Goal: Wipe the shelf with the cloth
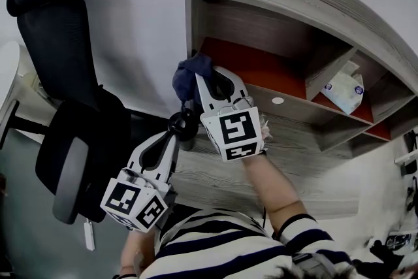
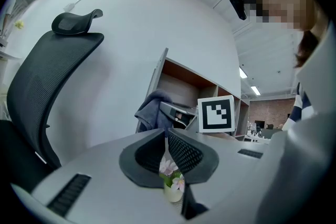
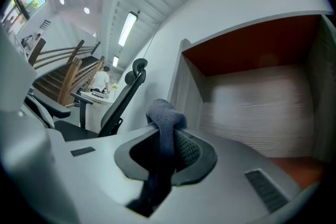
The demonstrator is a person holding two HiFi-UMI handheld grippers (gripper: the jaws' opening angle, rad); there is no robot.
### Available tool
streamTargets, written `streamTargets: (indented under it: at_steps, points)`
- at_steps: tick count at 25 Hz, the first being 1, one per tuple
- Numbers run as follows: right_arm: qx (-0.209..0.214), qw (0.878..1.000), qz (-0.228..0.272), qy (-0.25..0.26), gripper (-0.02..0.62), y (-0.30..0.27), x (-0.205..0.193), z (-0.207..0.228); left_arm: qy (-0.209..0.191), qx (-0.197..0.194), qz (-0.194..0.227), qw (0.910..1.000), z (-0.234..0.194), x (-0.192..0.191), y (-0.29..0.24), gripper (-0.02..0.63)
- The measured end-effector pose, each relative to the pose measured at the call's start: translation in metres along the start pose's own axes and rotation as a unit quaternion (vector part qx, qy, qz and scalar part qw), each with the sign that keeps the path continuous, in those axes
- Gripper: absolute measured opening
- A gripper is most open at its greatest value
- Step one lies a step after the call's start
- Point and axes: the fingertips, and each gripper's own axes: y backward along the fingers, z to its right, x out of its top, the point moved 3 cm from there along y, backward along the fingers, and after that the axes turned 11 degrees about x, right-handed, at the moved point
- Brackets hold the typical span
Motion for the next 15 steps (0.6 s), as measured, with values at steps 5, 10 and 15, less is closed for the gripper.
streamTargets:
  at_steps: [5, 10, 15]
  points:
    - [-0.024, 1.000, -0.014, 0.012, 0.057, 0.016, -0.005, 0.014, -0.001, -0.018, -0.002, 0.9998, 0.009, -0.001, -0.008, 0.031]
    - [-0.055, 0.998, -0.028, 0.022, 0.057, 0.041, -0.009, 0.031, -0.002, -0.043, -0.007, 0.9990, 0.021, -0.003, -0.018, 0.031]
    - [-0.087, 0.995, -0.039, 0.021, 0.057, 0.070, -0.013, 0.048, -0.002, -0.070, -0.014, 0.9974, 0.035, -0.006, -0.029, 0.031]
